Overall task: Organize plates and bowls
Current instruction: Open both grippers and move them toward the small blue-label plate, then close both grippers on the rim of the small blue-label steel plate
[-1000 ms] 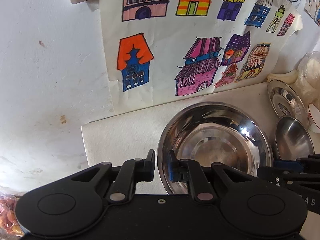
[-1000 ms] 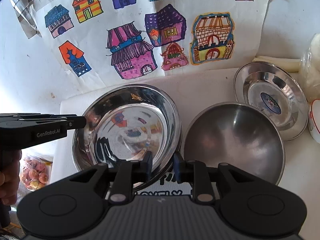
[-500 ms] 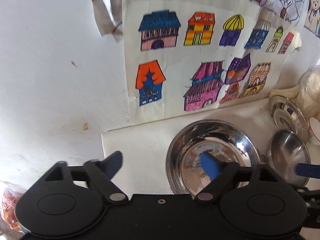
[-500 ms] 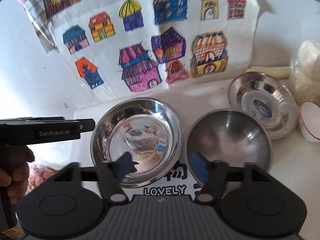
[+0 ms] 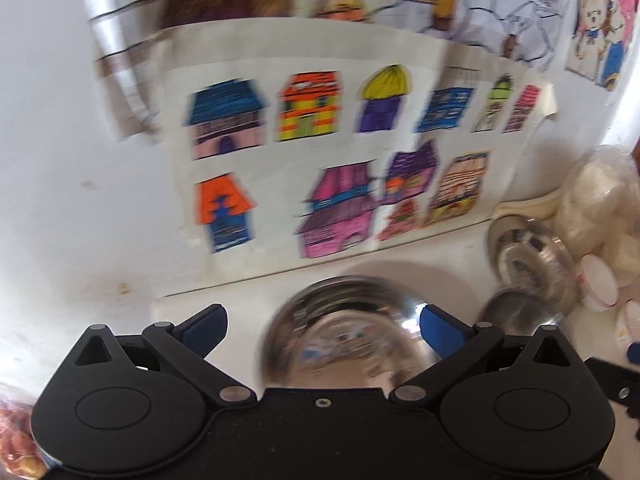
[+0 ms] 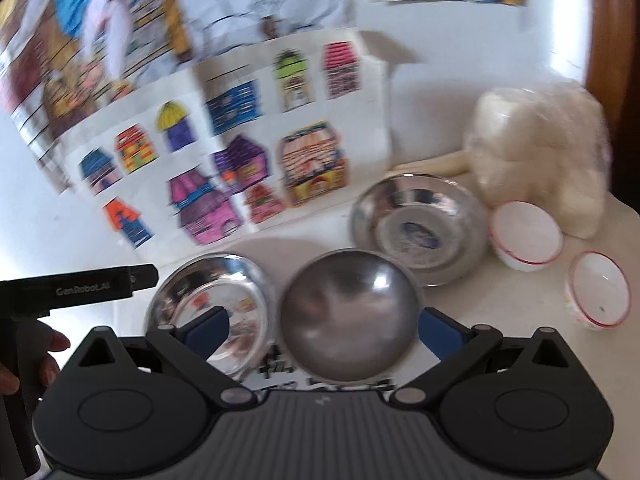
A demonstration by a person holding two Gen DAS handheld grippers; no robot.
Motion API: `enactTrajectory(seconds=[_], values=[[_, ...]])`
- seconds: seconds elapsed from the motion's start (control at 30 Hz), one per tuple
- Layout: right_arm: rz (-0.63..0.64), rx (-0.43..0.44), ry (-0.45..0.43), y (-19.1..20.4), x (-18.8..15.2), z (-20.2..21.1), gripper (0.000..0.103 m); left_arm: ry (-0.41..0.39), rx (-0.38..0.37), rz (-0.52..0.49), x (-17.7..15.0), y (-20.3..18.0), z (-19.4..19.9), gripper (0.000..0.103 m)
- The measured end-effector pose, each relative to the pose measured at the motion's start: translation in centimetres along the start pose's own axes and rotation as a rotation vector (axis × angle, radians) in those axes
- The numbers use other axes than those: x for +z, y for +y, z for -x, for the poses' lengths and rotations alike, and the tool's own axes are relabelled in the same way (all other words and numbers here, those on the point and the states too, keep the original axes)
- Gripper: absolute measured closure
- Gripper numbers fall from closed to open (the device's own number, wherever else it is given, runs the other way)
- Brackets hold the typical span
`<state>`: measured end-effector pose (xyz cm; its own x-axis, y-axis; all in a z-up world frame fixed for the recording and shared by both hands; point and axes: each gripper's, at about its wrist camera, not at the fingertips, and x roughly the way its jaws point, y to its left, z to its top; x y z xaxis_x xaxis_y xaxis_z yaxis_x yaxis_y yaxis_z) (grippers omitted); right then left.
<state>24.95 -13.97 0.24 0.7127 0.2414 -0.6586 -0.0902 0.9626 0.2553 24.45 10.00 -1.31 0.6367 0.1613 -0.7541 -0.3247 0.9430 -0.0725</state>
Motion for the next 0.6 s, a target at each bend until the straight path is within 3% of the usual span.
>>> enactTrajectory(seconds=[0.17,0.4,0.6], values=[[-0.07,-0.015,0.015,-4.0,0.1,-0.7,0.0,0.052,-0.115,0.049,1.5,-3.4,-1.5,0.001],[-0.169,-0.005,0.044,-11.0,1.4,-2.1,0.0,0.066,-0.1,0.016,3.3,-9.7,-3.7,0.001],[-0.264,0.052,0.076,-15.5,2.5,-4.2,0.0,0.101,-0.079,0.018,5.0,-13.7,-6.7,0.001]])
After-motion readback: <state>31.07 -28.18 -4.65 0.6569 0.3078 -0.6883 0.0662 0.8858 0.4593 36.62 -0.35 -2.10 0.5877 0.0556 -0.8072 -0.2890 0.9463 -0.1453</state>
